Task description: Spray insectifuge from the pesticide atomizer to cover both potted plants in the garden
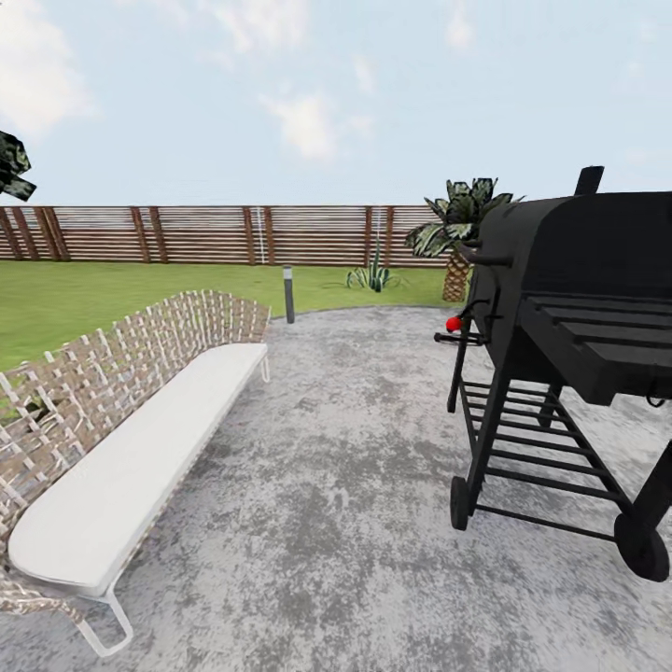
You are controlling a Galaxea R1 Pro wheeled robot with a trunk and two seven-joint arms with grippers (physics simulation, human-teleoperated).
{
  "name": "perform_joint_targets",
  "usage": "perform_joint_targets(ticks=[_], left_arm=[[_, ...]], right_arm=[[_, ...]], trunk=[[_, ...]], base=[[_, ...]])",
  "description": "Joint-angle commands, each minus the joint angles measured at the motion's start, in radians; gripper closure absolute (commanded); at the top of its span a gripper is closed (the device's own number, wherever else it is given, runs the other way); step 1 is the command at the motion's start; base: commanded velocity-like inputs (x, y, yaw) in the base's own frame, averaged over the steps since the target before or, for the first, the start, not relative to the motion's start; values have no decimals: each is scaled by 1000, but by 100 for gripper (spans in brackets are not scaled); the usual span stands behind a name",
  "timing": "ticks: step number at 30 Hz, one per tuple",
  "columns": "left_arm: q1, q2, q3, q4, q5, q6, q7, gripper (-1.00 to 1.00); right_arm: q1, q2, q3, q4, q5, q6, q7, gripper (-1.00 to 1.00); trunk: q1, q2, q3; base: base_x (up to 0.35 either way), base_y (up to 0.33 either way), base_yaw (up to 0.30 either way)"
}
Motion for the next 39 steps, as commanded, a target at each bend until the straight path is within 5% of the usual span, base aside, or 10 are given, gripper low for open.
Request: perform_joint_targets(ticks=[1,11,39], left_arm=[[0,2,1,0,1,-4,1,-100],[0,13,2,2,4,-78,1,-100],[0,17,2,2,7,-84,1,-100]], right_arm=[[-1,0,0,1,0,-3,0,-100],[-1,-1,0,1,4,-2,3,-100],[-1,0,-4,1,2,-3,0,-100]], trunk=[[4,-8,-5],[42,-78,-41],[149,-274,-138]], base=[[0,0,-192],[0,0,-78],[0,0,0]])
